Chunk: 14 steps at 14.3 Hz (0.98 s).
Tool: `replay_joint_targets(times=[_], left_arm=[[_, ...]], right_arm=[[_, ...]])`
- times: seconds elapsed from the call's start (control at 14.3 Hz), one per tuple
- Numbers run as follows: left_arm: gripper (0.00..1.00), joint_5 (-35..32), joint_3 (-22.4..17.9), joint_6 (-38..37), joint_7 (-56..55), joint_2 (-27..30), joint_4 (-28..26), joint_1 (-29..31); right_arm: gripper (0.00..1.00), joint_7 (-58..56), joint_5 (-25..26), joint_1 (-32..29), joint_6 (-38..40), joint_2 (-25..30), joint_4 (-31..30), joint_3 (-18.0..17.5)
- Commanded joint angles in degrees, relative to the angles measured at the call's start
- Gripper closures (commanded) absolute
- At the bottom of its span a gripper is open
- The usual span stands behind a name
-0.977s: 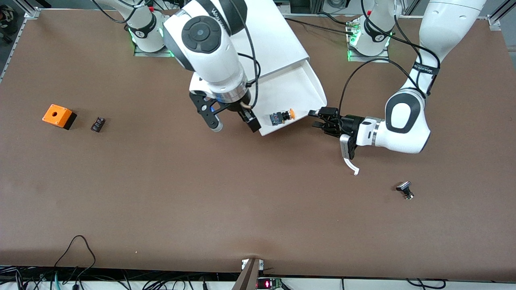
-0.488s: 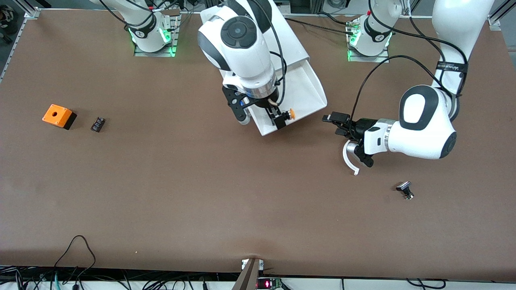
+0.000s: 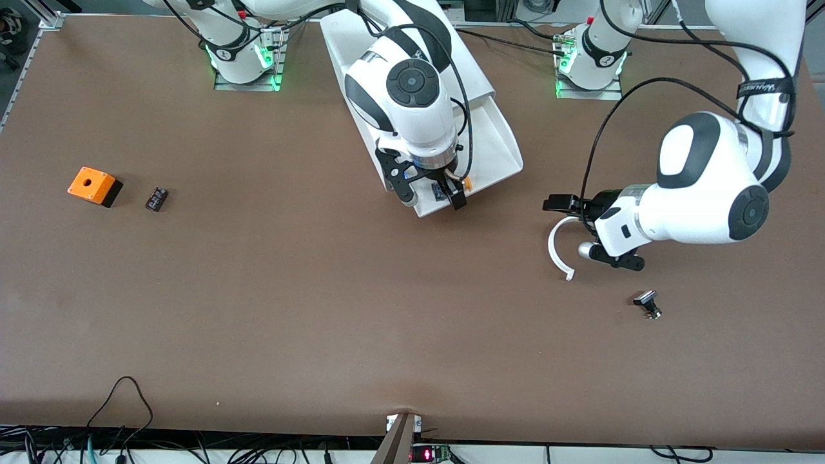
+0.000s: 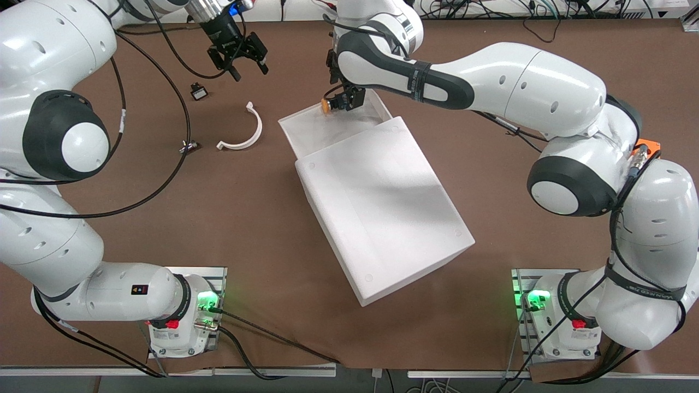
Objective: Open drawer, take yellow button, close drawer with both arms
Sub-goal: 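Grasp the yellow button with the right gripper while the left gripper withdraws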
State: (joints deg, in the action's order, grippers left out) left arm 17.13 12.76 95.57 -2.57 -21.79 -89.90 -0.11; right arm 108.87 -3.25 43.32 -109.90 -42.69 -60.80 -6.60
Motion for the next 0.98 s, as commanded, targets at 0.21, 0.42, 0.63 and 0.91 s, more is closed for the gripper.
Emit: replay_joint_targets(times=[0.21,0.42,0.63,0.91], left_arm=[[0.00,-13.40,0.42,-3.28,-11.04,0.44,1.66,-3.40],[0.00,-15.99,-0.10,-4.59,-14.39,0.26,4.54,-4.11],[0.00,-18.43,-0.81,-9.87,-14.04,-2.19,10.44,-3.85],[0.00,-23.10,-0.72,-9.35,-15.87,-2.81,10.62,-4.37]], right_arm=[[0.20,-0.15,-0.35,1.42,0.39,-1.34,0.77,0.53],[0.65,-1.38,-0.53,1.15,1.00,-0.90,1.03,0.53],[1.00,-1.38,-0.62,1.06,1.88,-0.20,1.12,0.44],[1.00,-5.50,-0.70,-0.51,8.03,1.73,3.58,0.53]])
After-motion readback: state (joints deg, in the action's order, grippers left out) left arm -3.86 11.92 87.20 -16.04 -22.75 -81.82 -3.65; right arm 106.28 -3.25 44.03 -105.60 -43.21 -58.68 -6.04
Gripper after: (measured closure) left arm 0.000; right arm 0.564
